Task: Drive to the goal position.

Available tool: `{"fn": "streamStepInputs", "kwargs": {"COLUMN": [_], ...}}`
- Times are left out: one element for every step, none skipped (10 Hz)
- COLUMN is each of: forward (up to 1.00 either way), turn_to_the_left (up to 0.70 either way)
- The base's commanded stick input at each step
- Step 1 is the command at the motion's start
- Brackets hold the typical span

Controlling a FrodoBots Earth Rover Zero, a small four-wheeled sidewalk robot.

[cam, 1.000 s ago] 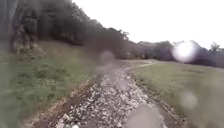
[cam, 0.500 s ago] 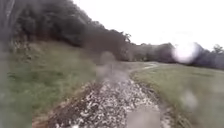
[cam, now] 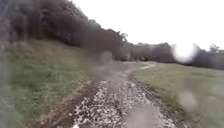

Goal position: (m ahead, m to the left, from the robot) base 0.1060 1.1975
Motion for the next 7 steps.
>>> {"fn": "streamStepInputs", "kwargs": {"forward": [0.85, 0.85, 0.85, 0.85, 0.85, 0.85, 0.85], "turn_to_the_left": [0.00, 0.00, 0.00, 0.00, 0.00, 0.00, 0.00]}}
